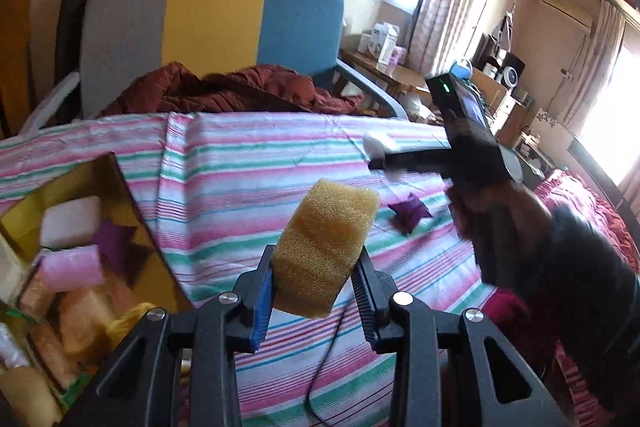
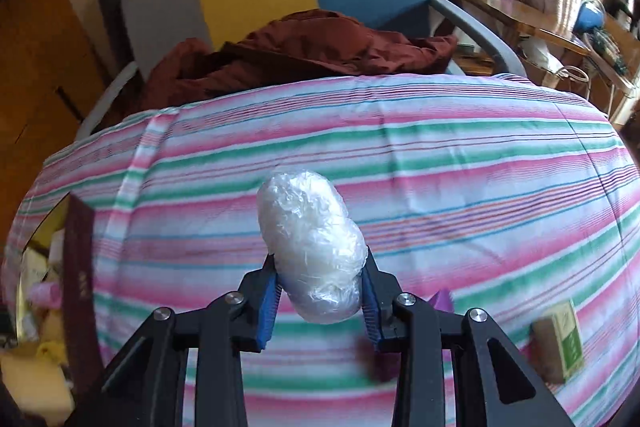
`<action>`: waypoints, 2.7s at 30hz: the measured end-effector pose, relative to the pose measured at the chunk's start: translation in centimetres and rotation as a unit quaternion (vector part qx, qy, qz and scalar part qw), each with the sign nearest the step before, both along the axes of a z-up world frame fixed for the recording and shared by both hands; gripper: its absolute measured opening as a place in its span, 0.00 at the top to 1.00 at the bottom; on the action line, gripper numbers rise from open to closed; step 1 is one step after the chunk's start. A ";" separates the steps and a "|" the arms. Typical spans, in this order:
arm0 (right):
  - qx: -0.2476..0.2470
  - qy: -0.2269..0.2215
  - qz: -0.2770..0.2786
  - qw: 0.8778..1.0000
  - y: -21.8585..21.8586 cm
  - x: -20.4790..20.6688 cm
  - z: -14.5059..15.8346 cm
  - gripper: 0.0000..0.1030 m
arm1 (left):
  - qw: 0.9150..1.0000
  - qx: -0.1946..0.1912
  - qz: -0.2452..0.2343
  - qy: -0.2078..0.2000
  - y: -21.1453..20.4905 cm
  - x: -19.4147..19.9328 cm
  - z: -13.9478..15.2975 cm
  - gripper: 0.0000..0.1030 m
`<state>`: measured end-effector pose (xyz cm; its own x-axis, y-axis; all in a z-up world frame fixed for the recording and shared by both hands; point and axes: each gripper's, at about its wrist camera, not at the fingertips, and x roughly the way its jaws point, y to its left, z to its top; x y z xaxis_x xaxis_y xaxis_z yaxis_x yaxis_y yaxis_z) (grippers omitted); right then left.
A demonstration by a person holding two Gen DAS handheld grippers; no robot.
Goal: Organize objects
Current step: 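Carry the sponge with the left tool while the right tool carries the white ball to tray, then open both tools to drop the sponge and white ball into the gold tray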
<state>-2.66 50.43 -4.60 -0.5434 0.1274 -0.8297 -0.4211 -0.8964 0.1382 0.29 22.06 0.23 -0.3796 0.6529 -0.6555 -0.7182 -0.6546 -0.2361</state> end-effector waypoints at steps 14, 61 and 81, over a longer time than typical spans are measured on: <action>-0.033 0.058 0.111 0.992 -13.3 3.0 1.6 0.65 | 0.988 -0.035 0.131 0.069 -8.0 -0.7 2.2 0.65; -0.058 0.039 0.247 0.966 -29.2 -5.2 0.4 0.62 | 0.948 -0.011 0.311 -0.073 -20.2 -11.7 -3.0 0.55; -0.067 0.031 0.232 0.970 -28.4 -4.2 -0.8 0.37 | 0.948 -0.068 0.308 -0.031 -19.2 -8.1 -3.8 0.55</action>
<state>-6.85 22.01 -5.43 -0.5654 -0.2492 -0.7862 0.0358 -0.9598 0.2785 -7.84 2.89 -3.54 -0.6193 0.2270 -0.7517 -0.1771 -0.9730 -0.1479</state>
